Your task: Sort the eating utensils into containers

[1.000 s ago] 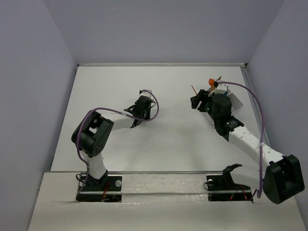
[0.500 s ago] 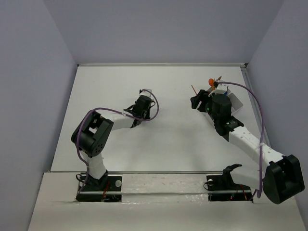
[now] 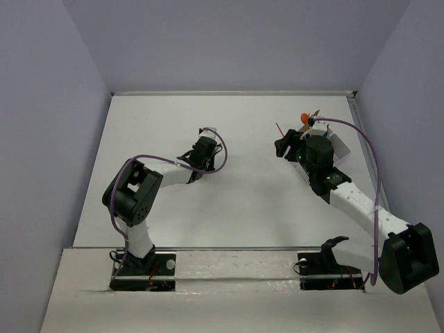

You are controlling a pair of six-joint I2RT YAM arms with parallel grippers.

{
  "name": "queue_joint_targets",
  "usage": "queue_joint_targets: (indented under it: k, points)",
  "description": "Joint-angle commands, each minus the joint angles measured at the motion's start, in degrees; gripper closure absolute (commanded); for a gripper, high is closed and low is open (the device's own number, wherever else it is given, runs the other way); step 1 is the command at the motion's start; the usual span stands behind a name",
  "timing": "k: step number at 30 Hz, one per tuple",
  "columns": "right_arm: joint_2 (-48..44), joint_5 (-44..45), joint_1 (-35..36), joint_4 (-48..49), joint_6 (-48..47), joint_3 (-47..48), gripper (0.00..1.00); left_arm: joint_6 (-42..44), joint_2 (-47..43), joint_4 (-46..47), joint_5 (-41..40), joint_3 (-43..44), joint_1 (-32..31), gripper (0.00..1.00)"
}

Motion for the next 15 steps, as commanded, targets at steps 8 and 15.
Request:
queue_joint_targets:
  k: [8,15]
  points:
    - [-1.45,-0.16,0.44,2.85,0.57,-0.59,0.32,0.46,1.19,0.94,0.06,0.53,0.27,0.75]
    - [-1.88,-0.24,0.44,2.68,0.66,-0.68,0.32,0.29,1.62,0.5,0.5,0.36,0.27,0.78]
